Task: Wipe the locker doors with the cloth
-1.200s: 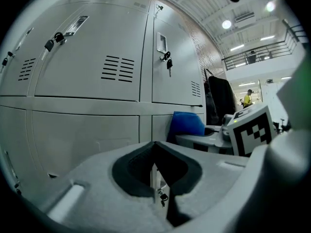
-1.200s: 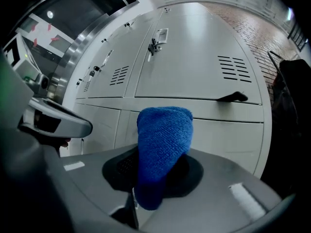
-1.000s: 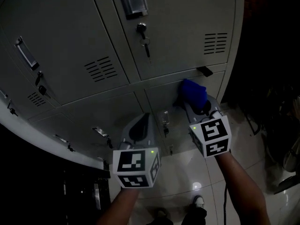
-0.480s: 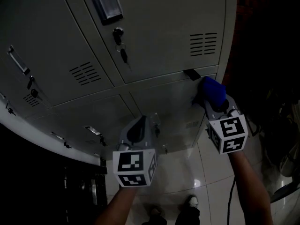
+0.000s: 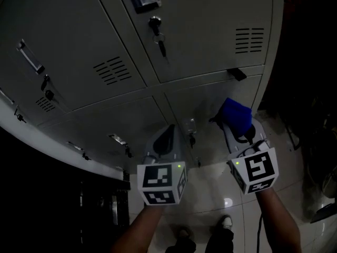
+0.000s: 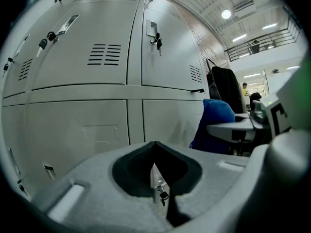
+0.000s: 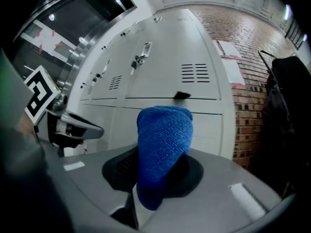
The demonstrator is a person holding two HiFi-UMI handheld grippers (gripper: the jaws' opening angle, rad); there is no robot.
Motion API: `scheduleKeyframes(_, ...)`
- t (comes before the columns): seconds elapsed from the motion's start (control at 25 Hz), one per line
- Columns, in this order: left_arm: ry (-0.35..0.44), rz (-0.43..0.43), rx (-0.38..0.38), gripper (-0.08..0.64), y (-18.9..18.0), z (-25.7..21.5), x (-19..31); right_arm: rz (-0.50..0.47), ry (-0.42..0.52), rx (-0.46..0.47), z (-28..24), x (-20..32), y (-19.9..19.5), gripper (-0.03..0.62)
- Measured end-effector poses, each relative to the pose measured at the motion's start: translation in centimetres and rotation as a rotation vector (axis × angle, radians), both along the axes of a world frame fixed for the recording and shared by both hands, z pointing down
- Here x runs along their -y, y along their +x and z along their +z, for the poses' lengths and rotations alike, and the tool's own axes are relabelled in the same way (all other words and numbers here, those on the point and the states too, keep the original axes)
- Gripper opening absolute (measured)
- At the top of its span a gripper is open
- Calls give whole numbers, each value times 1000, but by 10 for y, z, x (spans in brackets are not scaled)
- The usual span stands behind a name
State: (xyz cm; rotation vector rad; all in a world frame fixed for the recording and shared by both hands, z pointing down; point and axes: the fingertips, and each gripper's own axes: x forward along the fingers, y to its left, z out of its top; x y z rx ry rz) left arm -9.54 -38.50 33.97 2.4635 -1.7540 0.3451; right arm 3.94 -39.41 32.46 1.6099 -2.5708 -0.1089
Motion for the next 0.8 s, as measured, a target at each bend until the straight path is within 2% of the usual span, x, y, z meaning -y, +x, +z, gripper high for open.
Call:
scheduleKeyframes(0.16,-6,6,1,-5,-15,10,-8,-58,-43,20,27,-12,-62,84)
scheduleKeyframes(0.4,7,39,-7,-5,-33,19,-17,-79,-49,30,49,-12,-116,84)
scheduleKeyframes(0.52,10,57,-3,-5,-40,24,-22,-78,-58,-3,64,-6,-135,84)
scheduleKeyframes(0.6,11,74,9,-5,-42,28,-25,-73,-79,9,73,-2,-143,84)
scheduleKeyframes(0.8,10,109,13,-5,-41,38,-27,-47,-91,10,88,7,-146,84)
